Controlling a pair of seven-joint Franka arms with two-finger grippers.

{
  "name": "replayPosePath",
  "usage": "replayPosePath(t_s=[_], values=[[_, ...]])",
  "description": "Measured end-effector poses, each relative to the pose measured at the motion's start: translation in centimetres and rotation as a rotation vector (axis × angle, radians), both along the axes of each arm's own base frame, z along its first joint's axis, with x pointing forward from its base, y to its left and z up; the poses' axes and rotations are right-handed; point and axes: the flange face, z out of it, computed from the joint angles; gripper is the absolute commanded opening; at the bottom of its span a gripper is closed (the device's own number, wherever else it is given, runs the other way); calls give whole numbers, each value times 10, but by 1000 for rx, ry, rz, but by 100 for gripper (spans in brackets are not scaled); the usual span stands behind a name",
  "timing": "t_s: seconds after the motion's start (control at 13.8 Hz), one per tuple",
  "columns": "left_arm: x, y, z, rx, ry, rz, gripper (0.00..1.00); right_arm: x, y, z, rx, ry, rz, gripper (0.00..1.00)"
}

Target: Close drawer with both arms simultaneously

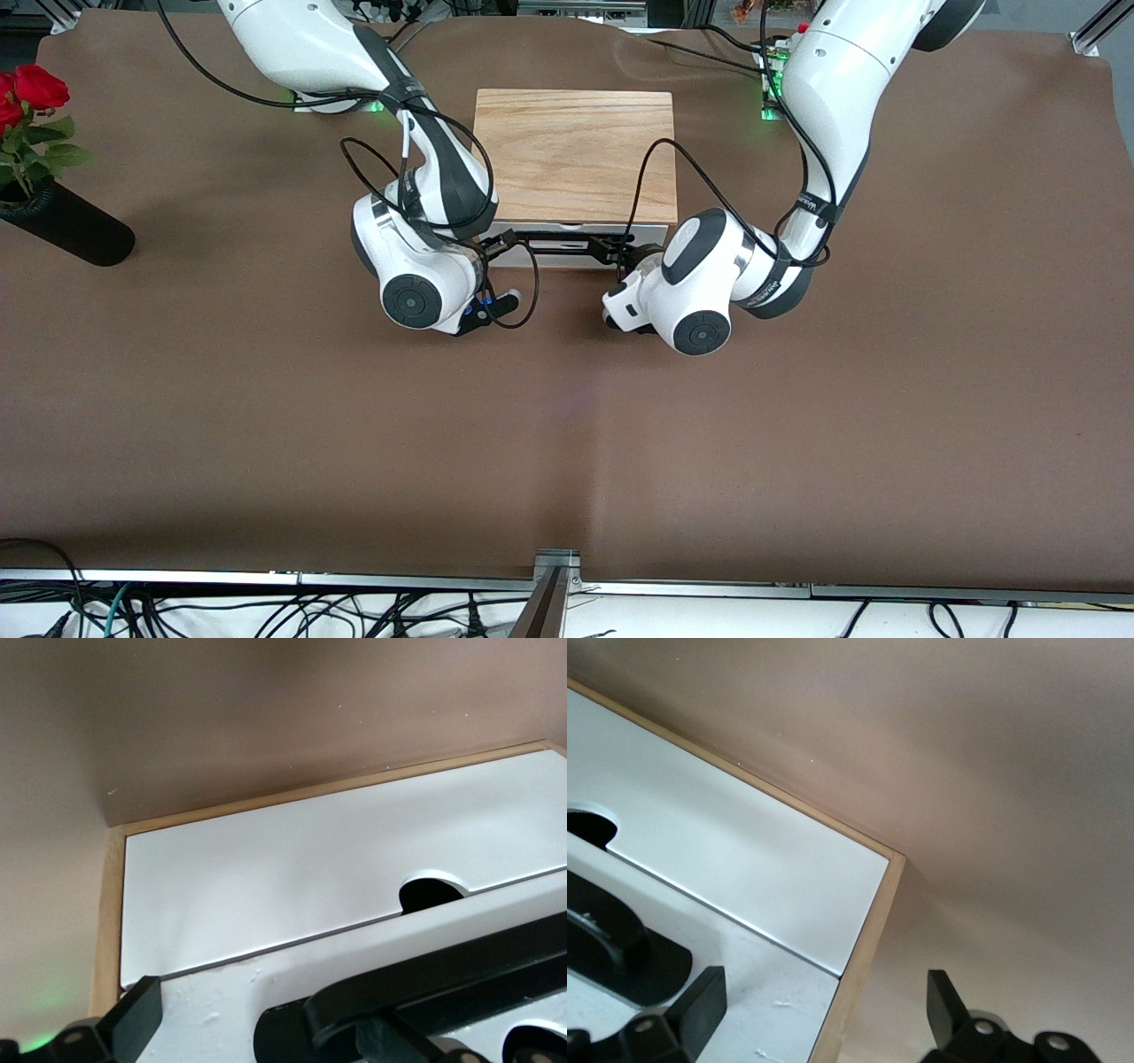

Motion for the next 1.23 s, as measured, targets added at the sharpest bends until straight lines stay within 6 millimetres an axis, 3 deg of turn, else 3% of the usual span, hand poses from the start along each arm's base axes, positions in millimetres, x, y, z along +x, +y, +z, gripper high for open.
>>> replayPosePath(t_s=[0.29, 0.51, 0.73, 0.87, 1.23], values=[[2, 2, 3, 0, -4, 4, 100, 0, -1, 0, -1, 4, -1, 100], [15, 20, 26, 10, -45, 13, 100, 0, -2, 0, 3, 9, -7, 100], [50, 73, 71, 52, -157, 57, 100, 5, -4, 6, 13, 3, -12, 100], [66, 111, 105, 136, -267, 40, 100, 24, -7, 30, 39, -52, -29, 100], [97, 197, 220, 263, -530, 85, 100, 85, -53, 91, 25, -282, -74, 100]])
